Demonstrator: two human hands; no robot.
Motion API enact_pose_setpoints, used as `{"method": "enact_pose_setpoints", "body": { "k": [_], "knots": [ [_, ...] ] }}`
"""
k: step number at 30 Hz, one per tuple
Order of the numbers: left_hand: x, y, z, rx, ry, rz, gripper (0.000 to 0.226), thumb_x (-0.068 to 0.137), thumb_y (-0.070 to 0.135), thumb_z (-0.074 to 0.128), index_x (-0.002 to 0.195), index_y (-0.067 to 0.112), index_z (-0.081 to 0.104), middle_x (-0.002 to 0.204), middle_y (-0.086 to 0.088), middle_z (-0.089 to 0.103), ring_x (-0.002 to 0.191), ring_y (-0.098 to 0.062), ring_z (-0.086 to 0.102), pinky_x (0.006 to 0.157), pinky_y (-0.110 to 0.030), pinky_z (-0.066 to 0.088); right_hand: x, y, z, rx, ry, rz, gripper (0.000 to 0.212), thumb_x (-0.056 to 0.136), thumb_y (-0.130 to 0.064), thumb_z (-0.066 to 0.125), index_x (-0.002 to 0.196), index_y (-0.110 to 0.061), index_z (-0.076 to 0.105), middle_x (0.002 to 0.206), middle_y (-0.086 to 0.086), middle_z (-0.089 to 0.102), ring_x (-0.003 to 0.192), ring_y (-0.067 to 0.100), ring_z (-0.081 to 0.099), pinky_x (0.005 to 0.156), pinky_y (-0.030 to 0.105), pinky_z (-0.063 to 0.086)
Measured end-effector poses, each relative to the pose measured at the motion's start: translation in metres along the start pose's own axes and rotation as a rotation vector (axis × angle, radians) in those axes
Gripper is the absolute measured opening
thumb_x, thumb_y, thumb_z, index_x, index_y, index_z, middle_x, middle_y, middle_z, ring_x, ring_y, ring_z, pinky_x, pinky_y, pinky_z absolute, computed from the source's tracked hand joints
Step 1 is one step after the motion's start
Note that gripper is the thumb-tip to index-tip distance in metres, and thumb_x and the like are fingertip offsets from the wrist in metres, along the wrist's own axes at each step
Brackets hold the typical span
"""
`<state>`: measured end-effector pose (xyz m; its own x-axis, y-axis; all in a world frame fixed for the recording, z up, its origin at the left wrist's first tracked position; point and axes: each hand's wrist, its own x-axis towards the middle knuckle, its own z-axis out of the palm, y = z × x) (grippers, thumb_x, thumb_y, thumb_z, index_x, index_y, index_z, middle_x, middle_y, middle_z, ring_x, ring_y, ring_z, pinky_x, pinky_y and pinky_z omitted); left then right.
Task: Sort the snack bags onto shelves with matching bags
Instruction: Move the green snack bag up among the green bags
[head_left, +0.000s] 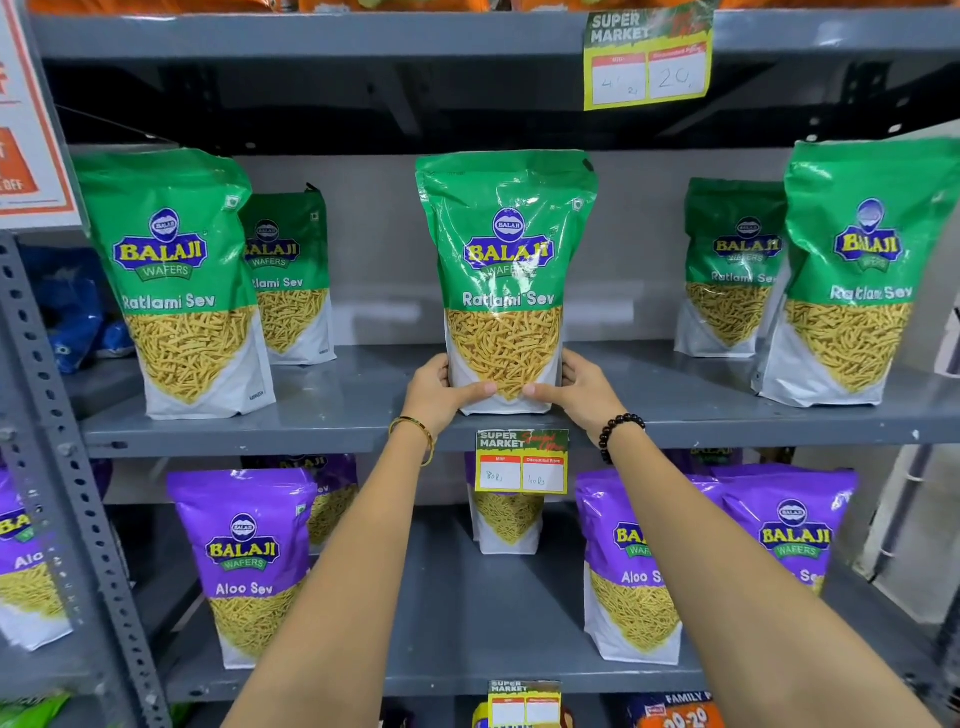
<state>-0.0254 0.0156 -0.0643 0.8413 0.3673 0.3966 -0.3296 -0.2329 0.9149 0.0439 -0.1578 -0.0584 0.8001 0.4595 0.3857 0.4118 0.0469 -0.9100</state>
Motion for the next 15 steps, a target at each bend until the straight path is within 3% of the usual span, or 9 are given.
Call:
{"method": "enact_pose_setpoints", "body": {
  "k": [8, 13, 15],
  "knots": [
    [0.0011, -0.0019, -0.0014, 0.022, 0.004, 0.003, 0.050, 0.062, 0.012, 0.081, 0.105, 0.013, 0.057, 0.110, -0.006, 0.064, 0.104, -0.021, 0.060, 0.088, -0.031, 0.048, 0.0003, 0.0008, -0.0009, -0.003, -0.006, 0.013, 0.053, 0.071, -0.003, 0.072, 0.120, -0.005, 0.051, 0.123, 0.013, 0.060, 0.106, 0.022, 0.058, 0.091, 0.032, 0.047],
    [0.0005, -0.0006, -0.0010, 0.010, -0.001, 0.001, 0.052, 0.062, 0.008, 0.080, 0.107, 0.012, 0.055, 0.113, -0.007, 0.062, 0.105, -0.020, 0.059, 0.083, -0.025, 0.049, 0.0000, 0.0004, -0.0012, 0.015, 0.002, 0.022, 0.052, 0.068, -0.006, 0.075, 0.115, -0.011, 0.053, 0.114, 0.006, 0.062, 0.109, 0.024, 0.059, 0.095, 0.036, 0.048],
    [0.0008, -0.0004, -0.0023, 0.001, 0.004, -0.001, 0.063, 0.061, 0.011, 0.082, 0.116, 0.008, 0.051, 0.123, -0.009, 0.059, 0.115, -0.023, 0.056, 0.093, -0.031, 0.049, -0.0010, 0.0006, -0.0014, 0.012, 0.024, 0.008, 0.060, 0.067, -0.018, 0.078, 0.120, -0.011, 0.050, 0.119, 0.004, 0.061, 0.114, 0.022, 0.056, 0.101, 0.038, 0.044]
  ]
}}
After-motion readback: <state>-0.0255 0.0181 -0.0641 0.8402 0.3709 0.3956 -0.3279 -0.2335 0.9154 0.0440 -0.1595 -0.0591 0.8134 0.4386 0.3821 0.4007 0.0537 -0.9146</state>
